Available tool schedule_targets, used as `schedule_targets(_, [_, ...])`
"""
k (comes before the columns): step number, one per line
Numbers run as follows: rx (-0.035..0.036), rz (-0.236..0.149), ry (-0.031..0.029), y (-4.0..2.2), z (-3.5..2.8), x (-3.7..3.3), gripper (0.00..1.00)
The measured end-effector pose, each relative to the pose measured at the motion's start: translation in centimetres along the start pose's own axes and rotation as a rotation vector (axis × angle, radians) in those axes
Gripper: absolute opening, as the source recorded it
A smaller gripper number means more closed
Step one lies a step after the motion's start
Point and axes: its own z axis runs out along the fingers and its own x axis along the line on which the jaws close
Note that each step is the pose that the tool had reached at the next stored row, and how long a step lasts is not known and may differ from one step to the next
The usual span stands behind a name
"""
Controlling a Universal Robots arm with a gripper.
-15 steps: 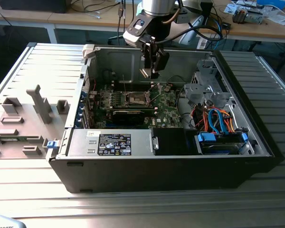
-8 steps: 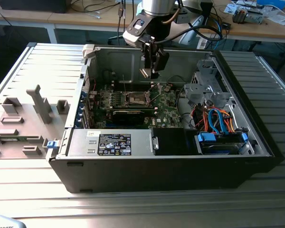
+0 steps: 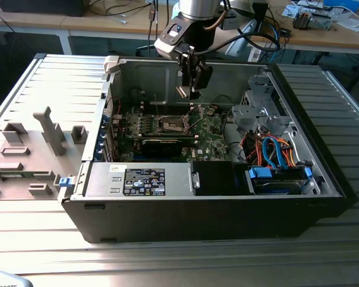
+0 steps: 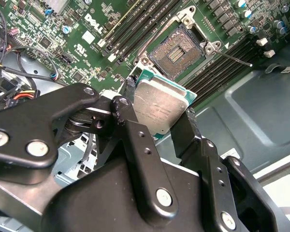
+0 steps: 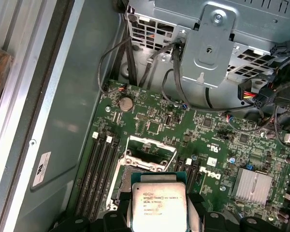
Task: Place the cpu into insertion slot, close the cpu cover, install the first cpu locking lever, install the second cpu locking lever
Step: 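Place the cpu into insertion slot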
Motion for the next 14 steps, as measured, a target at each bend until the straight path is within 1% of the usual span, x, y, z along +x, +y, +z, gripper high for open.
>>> schedule_targets(14, [0.0006,0.024,-0.0007,0.00,0.00,0.00,0.54])
